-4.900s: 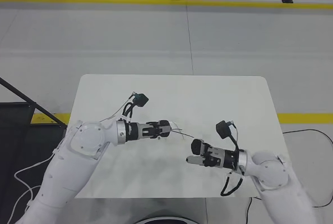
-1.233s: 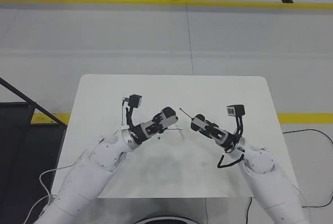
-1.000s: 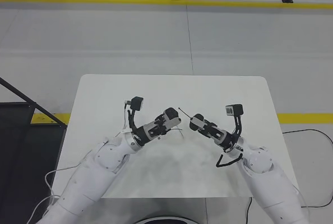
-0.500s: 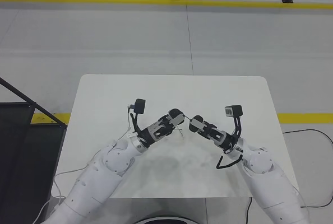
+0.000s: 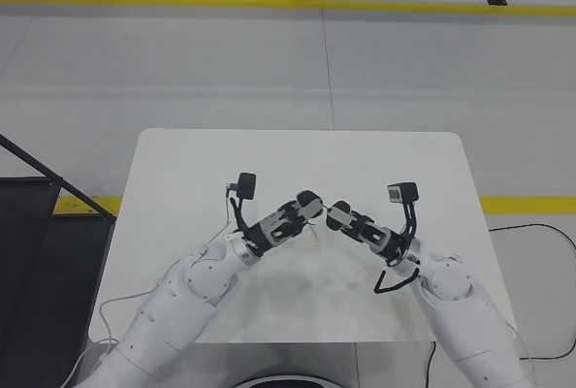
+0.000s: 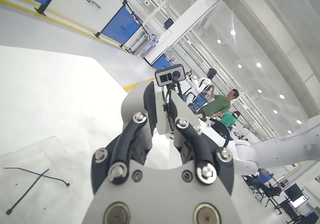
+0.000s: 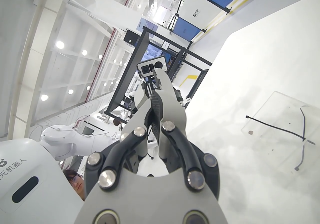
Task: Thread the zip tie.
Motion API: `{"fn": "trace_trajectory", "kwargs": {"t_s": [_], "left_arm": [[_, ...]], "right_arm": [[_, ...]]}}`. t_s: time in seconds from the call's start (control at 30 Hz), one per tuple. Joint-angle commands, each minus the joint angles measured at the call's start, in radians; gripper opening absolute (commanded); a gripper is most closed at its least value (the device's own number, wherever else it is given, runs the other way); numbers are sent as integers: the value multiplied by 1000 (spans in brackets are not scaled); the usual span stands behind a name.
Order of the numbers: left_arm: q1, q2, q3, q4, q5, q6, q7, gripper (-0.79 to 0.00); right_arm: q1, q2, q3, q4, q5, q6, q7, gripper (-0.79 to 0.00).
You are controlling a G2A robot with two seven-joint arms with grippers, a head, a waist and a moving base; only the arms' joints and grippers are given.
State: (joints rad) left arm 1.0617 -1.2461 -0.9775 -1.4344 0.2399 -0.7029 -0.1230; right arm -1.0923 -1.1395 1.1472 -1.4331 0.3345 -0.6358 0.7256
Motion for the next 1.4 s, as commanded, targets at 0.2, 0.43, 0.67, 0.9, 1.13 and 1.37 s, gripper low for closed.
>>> {"fn": "trace_trajectory", "kwargs": {"t_s": [0.2,0.43,0.67,0.9,1.13,1.37], "left_arm": [[2,-7,-3,0,10,-2,-2,-656],[3,-12,-8,2,7,-2,-11,-717],[5,-16,-15,6,5,-8,-15,-739],[7,-20,-21,8,4,-11,-19,-742],[10,-23,-26,8,-1,-13,-29,-785],[10,-27,-31,11,-10,-14,-43,-785]], "right_arm": [[1,-2,1,2,-1,3,4,-785],[3,-5,-1,6,-1,3,4,-785],[4,-7,1,11,1,1,6,-785],[4,-8,2,13,-1,0,10,-785],[3,-9,4,12,-2,1,10,-785],[2,-11,5,11,-4,1,11,-785]]}}
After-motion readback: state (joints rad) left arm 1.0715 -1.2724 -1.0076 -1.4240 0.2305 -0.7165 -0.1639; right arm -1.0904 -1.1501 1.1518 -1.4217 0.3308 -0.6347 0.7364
